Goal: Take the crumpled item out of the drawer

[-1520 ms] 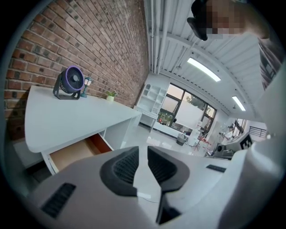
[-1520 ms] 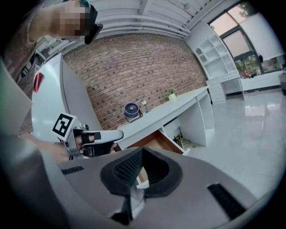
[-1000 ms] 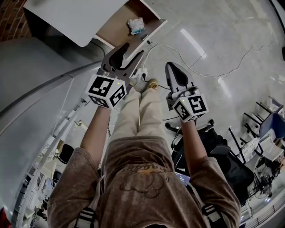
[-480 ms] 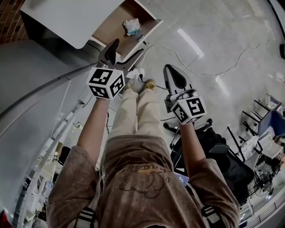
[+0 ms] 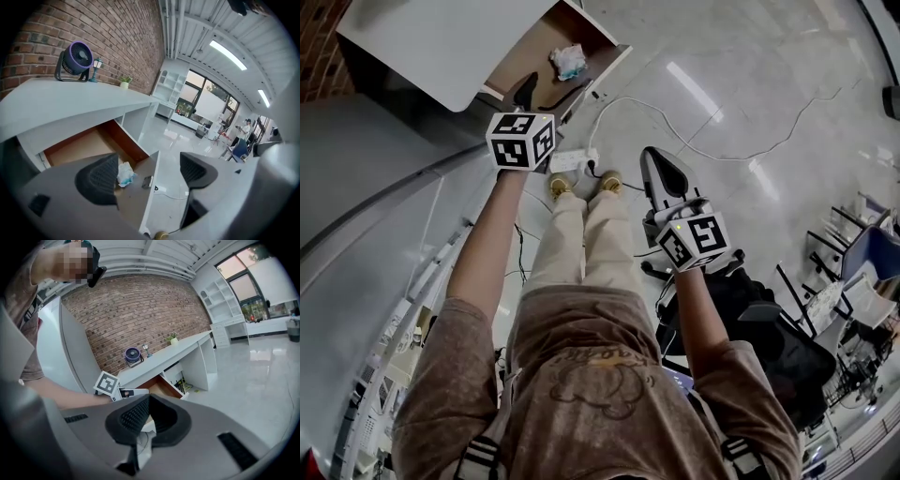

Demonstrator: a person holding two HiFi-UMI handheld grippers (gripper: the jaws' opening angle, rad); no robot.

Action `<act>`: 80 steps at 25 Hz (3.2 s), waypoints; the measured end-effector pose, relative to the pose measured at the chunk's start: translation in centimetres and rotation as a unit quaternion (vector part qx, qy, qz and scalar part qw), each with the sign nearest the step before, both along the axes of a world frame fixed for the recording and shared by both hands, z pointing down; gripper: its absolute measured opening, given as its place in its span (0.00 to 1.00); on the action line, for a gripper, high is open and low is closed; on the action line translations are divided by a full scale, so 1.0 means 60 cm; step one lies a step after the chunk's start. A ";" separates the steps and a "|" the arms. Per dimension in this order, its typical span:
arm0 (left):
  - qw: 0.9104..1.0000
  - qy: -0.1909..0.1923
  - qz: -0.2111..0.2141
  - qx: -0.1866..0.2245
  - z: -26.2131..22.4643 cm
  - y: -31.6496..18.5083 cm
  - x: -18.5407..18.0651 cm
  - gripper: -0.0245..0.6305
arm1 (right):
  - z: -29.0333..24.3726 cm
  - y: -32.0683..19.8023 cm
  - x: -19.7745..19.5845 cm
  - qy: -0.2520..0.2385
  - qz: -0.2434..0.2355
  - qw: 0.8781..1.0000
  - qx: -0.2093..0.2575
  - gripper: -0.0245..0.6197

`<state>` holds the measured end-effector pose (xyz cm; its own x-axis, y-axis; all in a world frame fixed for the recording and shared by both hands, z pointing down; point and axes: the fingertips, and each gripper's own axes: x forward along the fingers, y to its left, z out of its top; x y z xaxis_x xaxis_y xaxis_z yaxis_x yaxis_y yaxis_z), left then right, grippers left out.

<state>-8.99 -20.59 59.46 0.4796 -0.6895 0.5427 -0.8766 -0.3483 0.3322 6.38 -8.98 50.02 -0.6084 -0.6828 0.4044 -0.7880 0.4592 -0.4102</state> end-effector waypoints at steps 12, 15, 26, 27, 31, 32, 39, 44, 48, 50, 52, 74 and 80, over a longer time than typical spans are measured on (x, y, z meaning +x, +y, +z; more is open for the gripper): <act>0.996 -0.066 0.019 -0.060 0.131 -0.060 -0.002 0.65 | 0.009 0.016 0.026 0.002 0.017 1.000 -0.019 0.03; 0.995 -0.071 0.013 -0.069 0.156 -0.077 -0.005 0.65 | 0.011 0.016 0.033 0.001 0.025 0.999 -0.023 0.03; 0.989 -0.106 0.017 -0.103 0.247 -0.121 -0.009 0.65 | 0.024 0.015 0.049 0.001 0.050 0.998 -0.037 0.03; 0.988 -0.110 0.021 -0.105 0.253 -0.124 -0.010 0.65 | 0.027 0.015 0.052 0.002 0.053 0.998 -0.039 0.03; 0.984 -0.127 0.036 -0.119 0.286 -0.129 -0.010 0.65 | 0.039 0.012 0.058 0.003 0.063 0.997 -0.045 0.03; 0.983 -0.132 0.039 -0.123 0.296 -0.129 -0.010 0.65 | 0.043 0.011 0.058 0.004 0.064 0.997 -0.047 0.03; 0.976 -0.159 0.058 -0.135 0.341 -0.141 -0.017 0.65 | 0.049 0.003 0.039 0.001 0.061 0.997 -0.055 0.03; 0.974 -0.169 0.068 -0.133 0.359 -0.150 -0.007 0.65 | 0.056 0.001 0.038 0.000 0.069 0.996 -0.062 0.03; 0.974 -0.162 0.066 -0.141 0.372 -0.149 -0.002 0.65 | 0.063 0.006 0.038 0.002 0.073 0.995 -0.067 0.03; 0.974 -0.167 0.060 -0.143 0.376 -0.146 -0.003 0.65 | 0.066 0.009 0.038 -0.002 0.075 0.995 -0.069 0.03; 0.973 -0.177 0.060 -0.139 0.376 -0.146 -0.003 0.65 | 0.066 0.010 0.038 -0.005 0.080 0.994 -0.072 0.03; 0.970 -0.189 0.028 -0.151 0.366 -0.126 -0.033 0.17 | 0.056 0.012 0.038 0.008 0.085 0.995 -0.057 0.03; 0.971 -0.191 0.028 -0.138 0.310 -0.126 -0.030 0.17 | 0.020 0.011 0.034 0.004 0.076 0.996 -0.045 0.03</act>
<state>-10.78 -28.14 78.03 0.2397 -0.4714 0.8487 -0.9365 -0.3429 0.0740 8.40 -8.32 51.22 -0.4966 -0.7279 0.4727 -0.8494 0.2956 -0.4372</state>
